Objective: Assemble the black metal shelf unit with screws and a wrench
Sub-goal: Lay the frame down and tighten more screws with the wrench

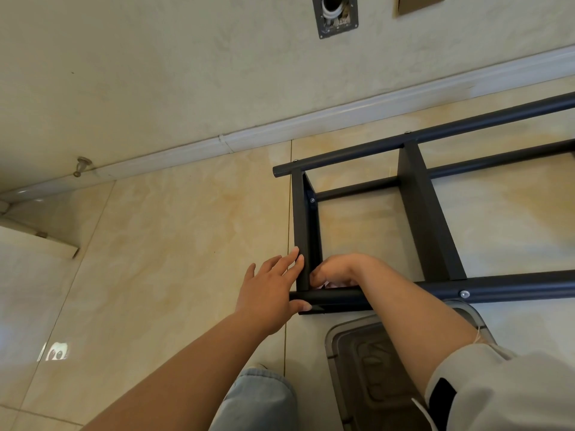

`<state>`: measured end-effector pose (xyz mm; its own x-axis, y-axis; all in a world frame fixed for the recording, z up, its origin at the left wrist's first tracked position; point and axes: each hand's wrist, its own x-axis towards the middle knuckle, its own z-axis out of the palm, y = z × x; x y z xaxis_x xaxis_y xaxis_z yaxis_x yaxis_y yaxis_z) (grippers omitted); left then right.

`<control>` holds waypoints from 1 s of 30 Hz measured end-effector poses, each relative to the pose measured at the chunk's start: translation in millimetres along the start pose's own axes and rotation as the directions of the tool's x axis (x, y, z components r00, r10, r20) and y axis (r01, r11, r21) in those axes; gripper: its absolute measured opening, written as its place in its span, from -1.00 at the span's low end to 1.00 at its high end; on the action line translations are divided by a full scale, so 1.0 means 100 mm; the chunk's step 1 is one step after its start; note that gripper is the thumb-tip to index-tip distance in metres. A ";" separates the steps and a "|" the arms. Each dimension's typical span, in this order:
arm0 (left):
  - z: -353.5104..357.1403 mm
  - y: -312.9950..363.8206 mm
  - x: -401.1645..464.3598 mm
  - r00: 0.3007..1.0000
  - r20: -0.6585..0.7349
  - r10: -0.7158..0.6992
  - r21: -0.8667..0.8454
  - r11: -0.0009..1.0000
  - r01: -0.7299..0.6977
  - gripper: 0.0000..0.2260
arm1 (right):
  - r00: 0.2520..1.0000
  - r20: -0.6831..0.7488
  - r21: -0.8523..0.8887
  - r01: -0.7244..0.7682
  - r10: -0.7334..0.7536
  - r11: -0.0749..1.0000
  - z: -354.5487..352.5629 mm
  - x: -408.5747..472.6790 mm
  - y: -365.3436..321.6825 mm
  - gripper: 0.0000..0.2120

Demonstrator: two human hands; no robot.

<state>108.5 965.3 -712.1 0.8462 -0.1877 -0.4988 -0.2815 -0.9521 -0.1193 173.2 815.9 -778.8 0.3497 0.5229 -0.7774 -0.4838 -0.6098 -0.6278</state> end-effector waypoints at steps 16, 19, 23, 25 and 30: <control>-0.02 0.01 -0.01 1.000 0.000 0.005 0.009 1.000 -0.005 -0.29 | 0.999 -0.046 -0.108 -0.010 0.005 0.994 0.02 0.01 -0.01 -0.69; -0.01 0.01 0.00 1.000 -0.002 0.005 0.004 1.000 -0.005 -0.29 | 0.998 -0.062 -0.142 -0.022 0.014 0.990 0.03 0.04 -0.01 -0.67; 0.01 0.00 0.00 1.000 -0.007 0.007 0.008 1.000 -0.007 -0.29 | 0.998 -0.057 -0.140 -0.025 0.017 0.990 0.02 0.04 0.00 -0.66; 0.01 0.00 0.00 1.000 -0.008 0.007 0.007 1.000 -0.007 -0.29 | 1.000 -0.026 -0.111 -0.018 0.015 0.994 0.00 0.02 0.02 -0.65; 0.02 0.00 0.01 1.000 -0.015 0.007 0.001 1.000 -0.007 -0.28 | 1.000 0.006 -0.034 0.016 -0.016 0.999 0.00 -0.01 0.01 -0.72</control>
<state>108.2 965.4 -713.9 0.8507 -0.1976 -0.4870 -0.2877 -0.9505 -0.1169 172.1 814.4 -778.6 0.3526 0.5358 -0.7672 -0.4509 -0.6211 -0.6410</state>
